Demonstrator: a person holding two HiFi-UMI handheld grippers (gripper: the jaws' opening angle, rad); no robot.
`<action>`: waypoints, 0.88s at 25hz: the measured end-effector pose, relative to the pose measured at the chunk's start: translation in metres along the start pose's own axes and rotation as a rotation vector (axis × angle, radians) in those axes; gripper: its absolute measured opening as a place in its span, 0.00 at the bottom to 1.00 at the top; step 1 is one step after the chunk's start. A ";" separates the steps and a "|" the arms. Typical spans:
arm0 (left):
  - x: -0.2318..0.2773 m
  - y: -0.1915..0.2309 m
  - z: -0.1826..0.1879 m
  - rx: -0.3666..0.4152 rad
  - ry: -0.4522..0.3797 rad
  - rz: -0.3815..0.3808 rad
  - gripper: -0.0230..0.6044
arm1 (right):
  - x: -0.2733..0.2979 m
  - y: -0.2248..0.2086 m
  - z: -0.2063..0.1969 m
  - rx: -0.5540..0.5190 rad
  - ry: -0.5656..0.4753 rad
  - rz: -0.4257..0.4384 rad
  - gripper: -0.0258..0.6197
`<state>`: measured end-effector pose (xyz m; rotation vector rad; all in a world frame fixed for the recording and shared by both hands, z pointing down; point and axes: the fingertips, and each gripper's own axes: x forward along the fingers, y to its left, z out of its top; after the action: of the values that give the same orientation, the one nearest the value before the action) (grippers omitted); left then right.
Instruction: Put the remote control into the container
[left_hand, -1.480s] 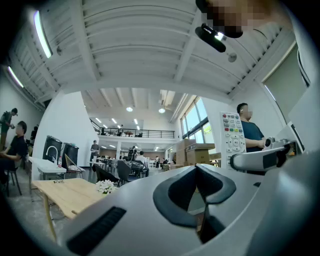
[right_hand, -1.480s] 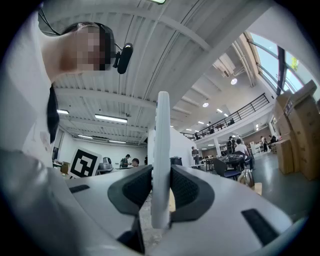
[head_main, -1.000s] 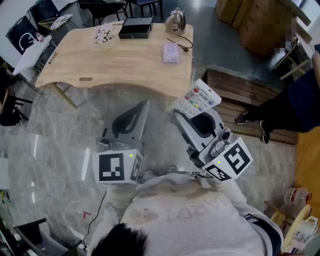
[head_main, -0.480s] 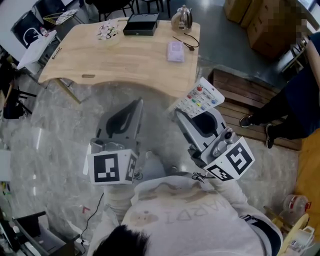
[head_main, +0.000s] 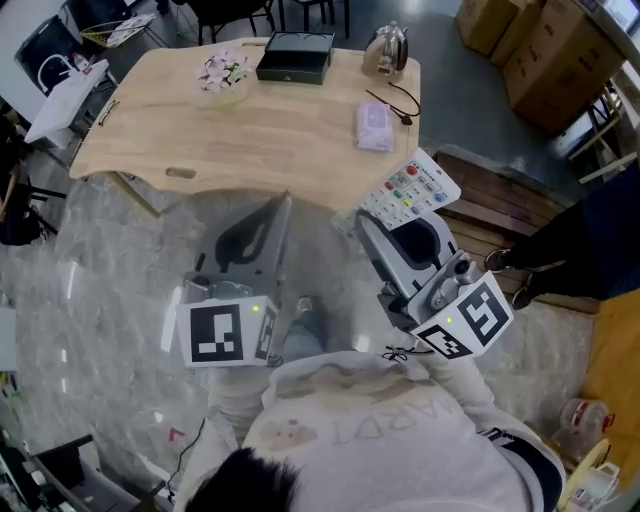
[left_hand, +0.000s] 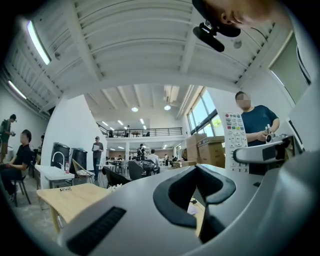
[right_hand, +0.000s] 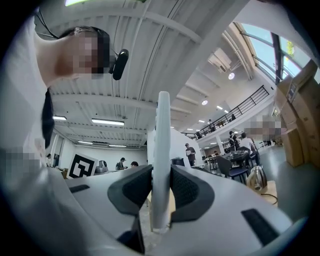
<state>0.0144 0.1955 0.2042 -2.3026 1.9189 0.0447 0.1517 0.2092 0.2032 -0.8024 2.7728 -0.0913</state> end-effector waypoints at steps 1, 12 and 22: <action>0.010 0.009 0.000 0.004 -0.005 -0.006 0.04 | 0.013 -0.006 -0.001 -0.001 -0.001 -0.005 0.20; 0.101 0.105 -0.018 -0.007 -0.016 -0.067 0.04 | 0.133 -0.054 -0.017 -0.023 0.003 -0.075 0.20; 0.140 0.143 -0.039 -0.030 0.002 -0.053 0.04 | 0.182 -0.092 -0.033 -0.028 0.029 -0.085 0.20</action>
<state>-0.1027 0.0289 0.2139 -2.3717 1.8701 0.0657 0.0421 0.0345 0.2065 -0.9331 2.7725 -0.0806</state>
